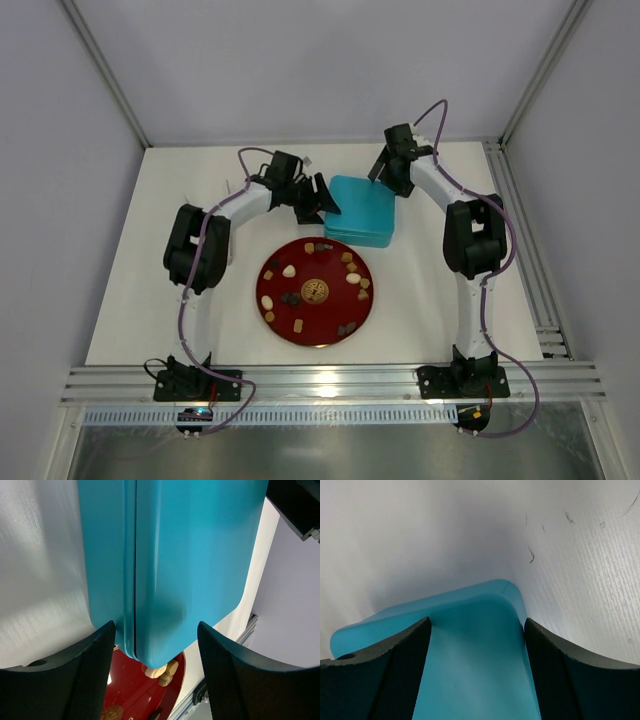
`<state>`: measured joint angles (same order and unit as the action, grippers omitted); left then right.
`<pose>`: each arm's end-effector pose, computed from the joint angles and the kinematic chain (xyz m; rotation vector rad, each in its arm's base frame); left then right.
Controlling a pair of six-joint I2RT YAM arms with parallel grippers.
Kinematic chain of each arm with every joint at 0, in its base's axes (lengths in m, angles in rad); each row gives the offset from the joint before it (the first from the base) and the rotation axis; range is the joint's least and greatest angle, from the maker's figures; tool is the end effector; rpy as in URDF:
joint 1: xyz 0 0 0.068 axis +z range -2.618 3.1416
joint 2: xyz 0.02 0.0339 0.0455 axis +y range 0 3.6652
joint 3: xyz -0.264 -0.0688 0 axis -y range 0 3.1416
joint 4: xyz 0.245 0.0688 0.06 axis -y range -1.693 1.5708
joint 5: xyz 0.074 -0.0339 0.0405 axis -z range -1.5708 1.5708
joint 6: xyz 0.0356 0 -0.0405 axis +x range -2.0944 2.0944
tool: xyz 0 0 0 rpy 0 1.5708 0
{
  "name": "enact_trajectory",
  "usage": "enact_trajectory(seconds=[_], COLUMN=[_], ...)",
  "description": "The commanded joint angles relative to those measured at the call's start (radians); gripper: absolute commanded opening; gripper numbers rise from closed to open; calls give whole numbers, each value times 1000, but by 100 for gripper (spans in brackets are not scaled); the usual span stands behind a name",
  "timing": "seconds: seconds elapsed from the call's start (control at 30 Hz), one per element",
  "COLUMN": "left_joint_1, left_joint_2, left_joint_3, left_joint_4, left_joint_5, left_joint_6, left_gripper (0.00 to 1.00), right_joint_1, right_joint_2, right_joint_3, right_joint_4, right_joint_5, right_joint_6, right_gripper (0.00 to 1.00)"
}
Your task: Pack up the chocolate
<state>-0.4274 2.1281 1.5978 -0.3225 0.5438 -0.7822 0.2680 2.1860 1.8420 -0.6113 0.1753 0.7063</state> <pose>0.4201 -0.2116 0.1867 -0.1920 2.6195 -1.1565 0.4705 0.1228 0.2139 0.6148 2.4376 0.1788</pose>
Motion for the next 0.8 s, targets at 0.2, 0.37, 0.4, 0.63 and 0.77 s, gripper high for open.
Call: enact_trajectory(seconds=[0.2, 0.37, 0.4, 0.63, 0.77], left_joint_1=[-33, -36, -34, -34, -34], left_joint_2=[-34, -28, -25, 4, 32], left_joint_3=[-9, -15, -16, 5, 28], left_joint_4=[60, 40, 34, -62, -119], left_joint_5=[27, 8, 4, -41, -71], left_joint_6=[-22, -9, -5, 57, 92], left_gripper=[61, 57, 56, 47, 43], right_joint_1=[37, 45, 45, 46, 48], right_joint_2=[-45, -51, -54, -78, -98], right_joint_3=[34, 26, 17, -41, -73], right_joint_4=[-33, -25, -19, 36, 76], right_joint_5=[47, 50, 53, 36, 20], right_joint_6=[-2, -4, -4, -1, -11], right_gripper=[76, 76, 76, 76, 76])
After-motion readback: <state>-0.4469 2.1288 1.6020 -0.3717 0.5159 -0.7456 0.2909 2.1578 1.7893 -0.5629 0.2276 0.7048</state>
